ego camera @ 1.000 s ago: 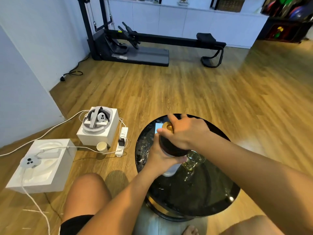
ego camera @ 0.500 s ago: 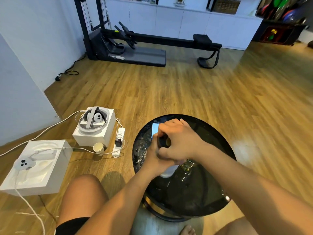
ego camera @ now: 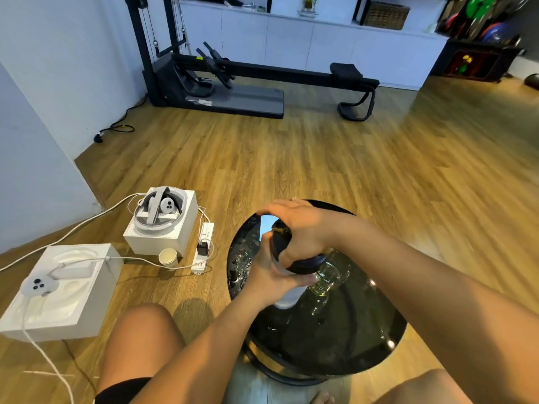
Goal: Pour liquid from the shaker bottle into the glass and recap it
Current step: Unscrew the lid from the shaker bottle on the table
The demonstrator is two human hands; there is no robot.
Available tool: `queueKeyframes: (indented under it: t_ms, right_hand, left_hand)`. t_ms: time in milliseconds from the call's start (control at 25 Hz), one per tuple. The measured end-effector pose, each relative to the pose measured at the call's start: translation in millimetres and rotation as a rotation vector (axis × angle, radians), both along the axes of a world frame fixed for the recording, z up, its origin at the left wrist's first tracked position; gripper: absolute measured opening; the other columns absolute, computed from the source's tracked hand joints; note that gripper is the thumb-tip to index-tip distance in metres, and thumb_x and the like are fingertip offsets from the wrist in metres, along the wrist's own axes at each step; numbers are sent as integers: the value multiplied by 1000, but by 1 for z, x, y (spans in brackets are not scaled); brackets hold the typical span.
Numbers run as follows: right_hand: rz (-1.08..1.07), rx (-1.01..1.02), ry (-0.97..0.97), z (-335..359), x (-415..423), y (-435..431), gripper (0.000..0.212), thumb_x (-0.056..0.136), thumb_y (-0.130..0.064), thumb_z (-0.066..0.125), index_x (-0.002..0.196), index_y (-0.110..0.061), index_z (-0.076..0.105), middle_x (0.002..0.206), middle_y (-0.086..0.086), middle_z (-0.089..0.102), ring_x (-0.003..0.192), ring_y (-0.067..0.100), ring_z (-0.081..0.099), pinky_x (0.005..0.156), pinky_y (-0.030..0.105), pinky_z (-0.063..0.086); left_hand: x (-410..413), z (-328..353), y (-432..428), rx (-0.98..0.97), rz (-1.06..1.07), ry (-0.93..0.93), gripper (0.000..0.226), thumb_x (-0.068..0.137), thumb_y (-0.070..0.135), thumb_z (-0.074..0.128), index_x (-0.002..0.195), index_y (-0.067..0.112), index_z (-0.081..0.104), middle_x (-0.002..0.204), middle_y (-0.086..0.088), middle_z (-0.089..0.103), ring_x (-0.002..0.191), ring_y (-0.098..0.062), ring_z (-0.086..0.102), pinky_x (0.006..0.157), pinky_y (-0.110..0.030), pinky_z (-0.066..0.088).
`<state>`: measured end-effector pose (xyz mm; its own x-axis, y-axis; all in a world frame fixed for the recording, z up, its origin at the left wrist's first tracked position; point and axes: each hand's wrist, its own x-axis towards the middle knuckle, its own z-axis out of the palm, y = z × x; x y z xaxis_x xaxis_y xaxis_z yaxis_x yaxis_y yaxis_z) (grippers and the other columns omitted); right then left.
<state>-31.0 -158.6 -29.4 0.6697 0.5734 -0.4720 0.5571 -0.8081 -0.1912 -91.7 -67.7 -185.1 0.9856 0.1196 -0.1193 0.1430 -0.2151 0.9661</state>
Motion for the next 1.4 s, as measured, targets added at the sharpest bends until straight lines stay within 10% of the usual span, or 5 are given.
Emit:
queueKeyframes:
  t_ms: [200, 440, 1080, 1280, 1400]
  right_hand:
    - [-97, -254, -342, -26, -1, 2, 78, 85, -78, 34, 143, -26, 32, 127, 11, 55, 112, 35, 56, 76, 40, 46]
    - [154, 91, -113, -16, -7, -3, 40, 80, -46, 63, 117, -34, 53, 123, -8, 51, 122, 20, 44, 109, 67, 18]
    - [-112, -118, -282, -27, -1, -1, 67, 82, -71, 49, 134, -31, 37, 120, 5, 54, 112, 33, 54, 83, 43, 50]
    - [112, 3, 11, -19, -11, -4, 83, 71, -24, 69, 141, -38, 28, 127, -6, 44, 142, 26, 22, 109, 71, 12]
    - [-8, 24, -155, -23, -4, -6, 80, 79, -66, 56, 147, -43, 20, 153, -1, 32, 144, 29, 18, 108, 65, 23]
  left_hand:
    - [1, -3, 1, -18, 1, 32, 86, 56, 23, 101, 113, 42, 39, 115, 13, 61, 117, -12, 60, 89, -21, 47]
    - [2, 2, -1, 15, 2, -3, 98, 56, 20, 100, 135, 32, 42, 113, 24, 57, 113, -5, 60, 95, -24, 49]
    - [2, -6, 2, -12, -19, 41, 93, 59, 23, 99, 125, 35, 35, 111, 24, 54, 111, -1, 56, 84, -16, 44]
    - [6, -6, 0, 58, -10, -5, 105, 45, 38, 100, 129, 32, 36, 118, 16, 60, 116, -14, 63, 97, -34, 52]
    - [6, -8, 1, 10, 1, 3, 96, 48, 31, 101, 125, 27, 43, 110, 17, 63, 109, -10, 64, 91, -28, 52]
